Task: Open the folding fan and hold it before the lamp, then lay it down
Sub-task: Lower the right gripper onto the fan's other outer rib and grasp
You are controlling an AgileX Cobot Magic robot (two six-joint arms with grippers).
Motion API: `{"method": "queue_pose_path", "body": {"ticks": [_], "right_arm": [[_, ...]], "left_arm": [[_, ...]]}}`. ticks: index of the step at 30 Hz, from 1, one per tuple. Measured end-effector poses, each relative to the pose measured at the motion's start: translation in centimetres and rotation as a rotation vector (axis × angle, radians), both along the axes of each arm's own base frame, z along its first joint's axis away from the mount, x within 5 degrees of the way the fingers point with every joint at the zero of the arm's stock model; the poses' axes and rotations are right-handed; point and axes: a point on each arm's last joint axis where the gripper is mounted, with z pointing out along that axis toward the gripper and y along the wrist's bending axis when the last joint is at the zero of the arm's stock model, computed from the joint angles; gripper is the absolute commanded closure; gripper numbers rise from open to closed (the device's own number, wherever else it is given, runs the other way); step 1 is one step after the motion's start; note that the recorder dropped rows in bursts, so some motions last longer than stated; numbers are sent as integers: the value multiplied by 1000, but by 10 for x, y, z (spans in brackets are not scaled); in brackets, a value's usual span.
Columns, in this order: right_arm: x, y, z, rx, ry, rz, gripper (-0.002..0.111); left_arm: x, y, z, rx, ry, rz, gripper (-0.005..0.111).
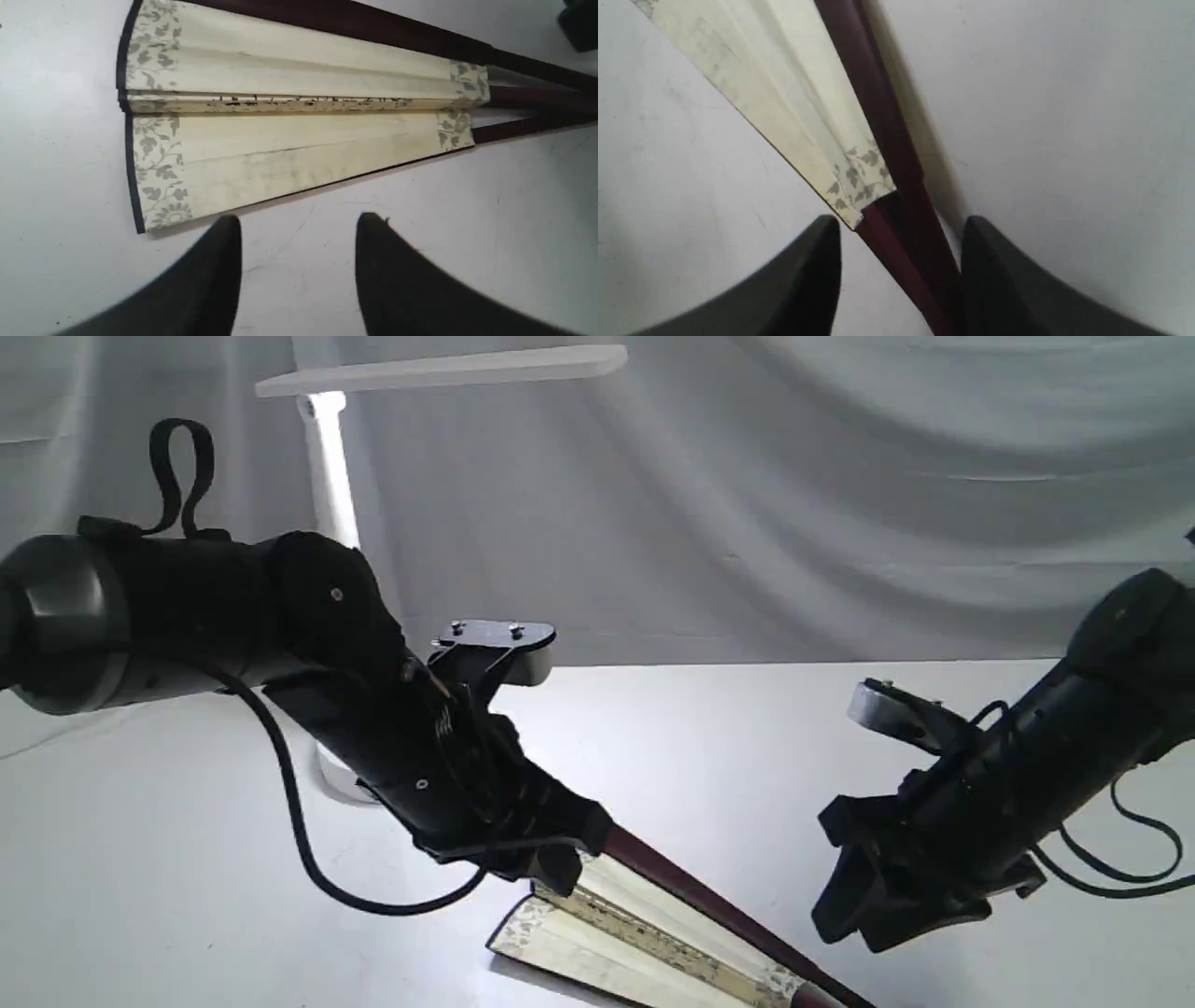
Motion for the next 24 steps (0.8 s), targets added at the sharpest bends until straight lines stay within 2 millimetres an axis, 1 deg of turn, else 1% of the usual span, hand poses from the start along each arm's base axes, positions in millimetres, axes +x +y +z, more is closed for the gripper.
{"method": "queue_pose_path", "body": {"ticks": [6,10,19,24], "right_arm": [[14,1,-23,33,25,28,69],[17,3,-37,61,40,35,69],[21,8,-55,140,43,29,69],[20,12,-60,196,58,32,70]], "left_arm": [[-3,1,-2,14,38,-1,67],[-4,2,-2,18,45,-5,67],[-4,2,-2,20,44,-6,67],[-4,2,-2,20,46,-7,67]]}}
